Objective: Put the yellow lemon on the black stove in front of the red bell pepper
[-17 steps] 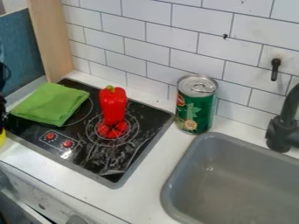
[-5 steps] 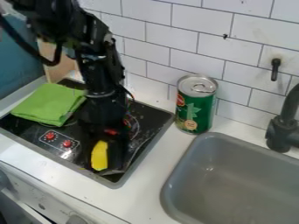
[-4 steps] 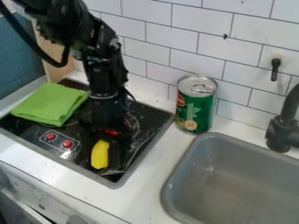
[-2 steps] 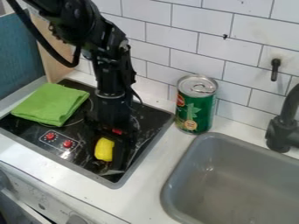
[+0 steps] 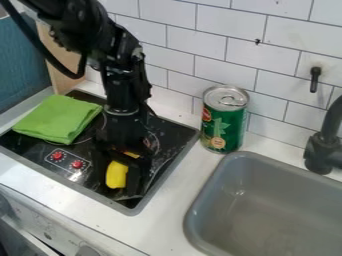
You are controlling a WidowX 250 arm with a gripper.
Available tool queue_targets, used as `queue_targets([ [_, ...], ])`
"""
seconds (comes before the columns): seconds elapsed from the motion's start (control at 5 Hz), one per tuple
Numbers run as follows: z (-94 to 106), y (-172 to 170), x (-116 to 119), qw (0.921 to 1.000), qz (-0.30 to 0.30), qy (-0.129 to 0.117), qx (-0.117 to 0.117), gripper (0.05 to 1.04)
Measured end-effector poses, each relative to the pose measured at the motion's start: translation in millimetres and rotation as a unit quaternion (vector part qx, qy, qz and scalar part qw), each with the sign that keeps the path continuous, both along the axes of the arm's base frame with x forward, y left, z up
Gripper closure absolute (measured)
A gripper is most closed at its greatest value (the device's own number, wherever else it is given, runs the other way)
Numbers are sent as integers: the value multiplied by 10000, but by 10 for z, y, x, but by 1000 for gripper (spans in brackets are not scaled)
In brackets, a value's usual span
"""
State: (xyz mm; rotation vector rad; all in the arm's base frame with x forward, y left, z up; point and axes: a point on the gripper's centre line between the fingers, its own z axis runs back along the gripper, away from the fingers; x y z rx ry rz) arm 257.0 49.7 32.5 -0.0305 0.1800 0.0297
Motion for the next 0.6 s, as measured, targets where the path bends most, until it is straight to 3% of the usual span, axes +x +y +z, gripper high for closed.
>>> queue_targets([
  [0.2, 168, 140, -7, 9989, 309, -318, -133, 77],
  [0.4, 199, 160, -21, 9988, 290, -350, -180, 81],
  [0.6, 621, 311, -189, 9949, 424, -877, -262, 81],
])
